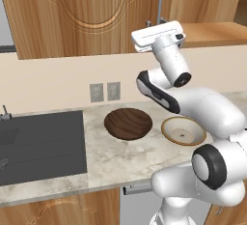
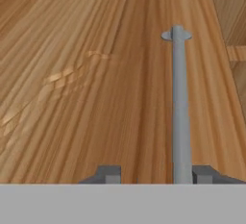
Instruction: Open the cabinet. Pick the bowls from the counter and place them in the cabinet. Then close the cabinet.
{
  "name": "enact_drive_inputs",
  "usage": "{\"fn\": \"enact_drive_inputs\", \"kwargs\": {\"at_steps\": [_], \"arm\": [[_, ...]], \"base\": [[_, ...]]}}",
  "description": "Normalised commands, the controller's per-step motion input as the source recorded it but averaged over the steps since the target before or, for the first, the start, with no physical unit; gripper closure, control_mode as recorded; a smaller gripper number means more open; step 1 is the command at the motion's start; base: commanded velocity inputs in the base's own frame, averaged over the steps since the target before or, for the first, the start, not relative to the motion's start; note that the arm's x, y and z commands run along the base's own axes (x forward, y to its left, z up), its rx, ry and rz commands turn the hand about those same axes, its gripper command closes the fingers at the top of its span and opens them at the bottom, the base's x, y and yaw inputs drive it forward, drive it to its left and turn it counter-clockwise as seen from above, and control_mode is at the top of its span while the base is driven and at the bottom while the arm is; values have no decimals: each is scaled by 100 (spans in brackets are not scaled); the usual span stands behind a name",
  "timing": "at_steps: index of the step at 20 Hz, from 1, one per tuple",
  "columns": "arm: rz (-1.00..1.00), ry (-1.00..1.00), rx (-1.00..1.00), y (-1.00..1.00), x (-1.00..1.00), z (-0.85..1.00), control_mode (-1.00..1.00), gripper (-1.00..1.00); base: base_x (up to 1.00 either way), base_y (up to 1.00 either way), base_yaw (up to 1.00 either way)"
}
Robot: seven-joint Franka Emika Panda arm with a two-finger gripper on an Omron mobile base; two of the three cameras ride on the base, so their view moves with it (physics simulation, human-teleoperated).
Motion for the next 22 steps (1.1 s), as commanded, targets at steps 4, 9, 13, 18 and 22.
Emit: {"fn": "enact_drive_inputs", "kwargs": {"at_steps": [4, 9, 13, 18, 22], "arm": [[26, 9, 1, 72, -5, -24, -100, 100], [30, 1, 0, 100, -96, -4, -100, 100], [26, 0, -4, 100, -97, 0, -100, 100], [22, 1, -9, 100, -89, 0, -100, 100], [18, 3, -12, 100, -80, 0, -100, 100]], "base": [[0, 0, 0], [0, 0, 0], [0, 0, 0], [0, 0, 0], [0, 0, 0]]}}
